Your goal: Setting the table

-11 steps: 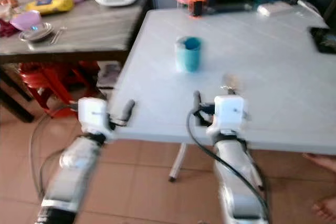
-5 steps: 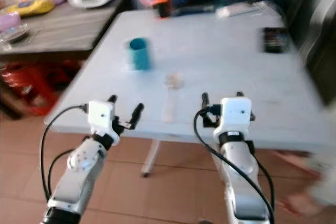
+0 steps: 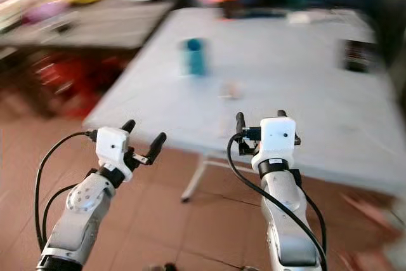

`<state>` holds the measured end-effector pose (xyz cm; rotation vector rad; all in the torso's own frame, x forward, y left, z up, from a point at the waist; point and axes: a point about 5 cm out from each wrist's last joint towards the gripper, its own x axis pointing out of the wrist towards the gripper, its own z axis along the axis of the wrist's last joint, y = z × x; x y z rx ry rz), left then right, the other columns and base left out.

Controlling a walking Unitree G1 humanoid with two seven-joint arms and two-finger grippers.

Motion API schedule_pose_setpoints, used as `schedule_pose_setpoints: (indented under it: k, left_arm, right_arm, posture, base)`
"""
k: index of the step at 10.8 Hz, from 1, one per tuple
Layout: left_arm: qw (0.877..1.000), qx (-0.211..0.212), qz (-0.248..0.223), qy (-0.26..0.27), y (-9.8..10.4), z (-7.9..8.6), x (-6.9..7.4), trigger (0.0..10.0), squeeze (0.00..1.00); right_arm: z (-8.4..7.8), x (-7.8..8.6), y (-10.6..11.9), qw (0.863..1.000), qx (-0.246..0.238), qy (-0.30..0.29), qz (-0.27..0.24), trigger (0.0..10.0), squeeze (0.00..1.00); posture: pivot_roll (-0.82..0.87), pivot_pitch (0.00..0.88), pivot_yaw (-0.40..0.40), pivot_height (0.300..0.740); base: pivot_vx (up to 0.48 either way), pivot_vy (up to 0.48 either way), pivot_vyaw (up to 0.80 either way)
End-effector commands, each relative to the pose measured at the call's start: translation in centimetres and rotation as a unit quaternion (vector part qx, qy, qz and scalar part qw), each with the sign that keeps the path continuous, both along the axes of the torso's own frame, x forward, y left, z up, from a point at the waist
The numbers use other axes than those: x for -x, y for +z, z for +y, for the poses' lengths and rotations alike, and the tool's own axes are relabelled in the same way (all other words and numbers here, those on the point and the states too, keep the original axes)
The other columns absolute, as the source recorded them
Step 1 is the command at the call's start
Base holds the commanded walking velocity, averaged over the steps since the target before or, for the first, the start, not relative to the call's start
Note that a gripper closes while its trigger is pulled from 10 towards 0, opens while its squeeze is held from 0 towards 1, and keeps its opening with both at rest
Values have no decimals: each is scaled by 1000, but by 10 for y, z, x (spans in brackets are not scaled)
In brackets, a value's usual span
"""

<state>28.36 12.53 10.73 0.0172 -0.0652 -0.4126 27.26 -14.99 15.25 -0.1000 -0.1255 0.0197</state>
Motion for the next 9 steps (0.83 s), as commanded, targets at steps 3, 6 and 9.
schedule_pose_setpoints:
  k: [3,6,9]
  left_arm:
    - [1000,4,-7,-28,5,-1,4,10000,0]
    - [999,9,-14,-43,7,-5,5,10000,0]
    - [998,19,-16,-56,9,-11,7,10000,0]
  right_arm:
    - [3,-1,3,1000,-5,0,-7,10000,0]
    - [2,-1,3,1000,-11,-7,-6,10000,0]
    - [1,-1,2,1000,-17,-10,0,10000,0]
  posture:
    - [-96,91,120,740]
    - [-98,95,120,740]
    - [-102,97,121,740]
  base:
    - [0,0,0]
    - [0,0,0]
    - [0,0,0]
